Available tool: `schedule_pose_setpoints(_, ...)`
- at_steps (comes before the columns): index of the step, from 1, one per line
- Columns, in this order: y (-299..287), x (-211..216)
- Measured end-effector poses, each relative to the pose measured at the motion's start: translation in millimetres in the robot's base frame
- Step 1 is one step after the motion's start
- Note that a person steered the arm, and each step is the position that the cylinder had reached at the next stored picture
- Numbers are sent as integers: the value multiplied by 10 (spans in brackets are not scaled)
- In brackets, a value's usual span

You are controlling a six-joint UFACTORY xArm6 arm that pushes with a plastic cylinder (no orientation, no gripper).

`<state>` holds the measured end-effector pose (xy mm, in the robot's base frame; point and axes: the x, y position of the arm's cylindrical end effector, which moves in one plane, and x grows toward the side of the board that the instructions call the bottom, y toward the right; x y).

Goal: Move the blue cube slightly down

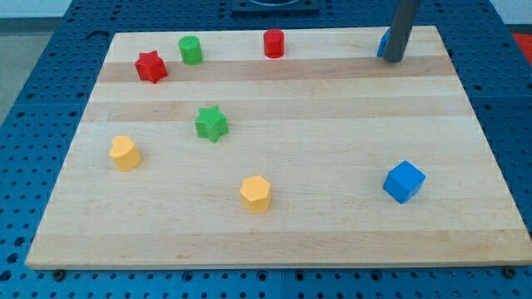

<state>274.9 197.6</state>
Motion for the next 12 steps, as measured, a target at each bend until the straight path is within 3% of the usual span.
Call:
schedule_pose_setpoints(2,-303,155)
schedule_pose_setpoints(4,-1245,709)
schedule_pose_setpoints(5,-1025,983)
schedule_pose_setpoints(6,-393,1295)
schedule_pose_setpoints(8,-338,2165)
schedule_pose_setpoints(9,-159,2181)
schedule_pose_setpoints(11,-358,2411)
schedule_pose_setpoints(12,-852,2471)
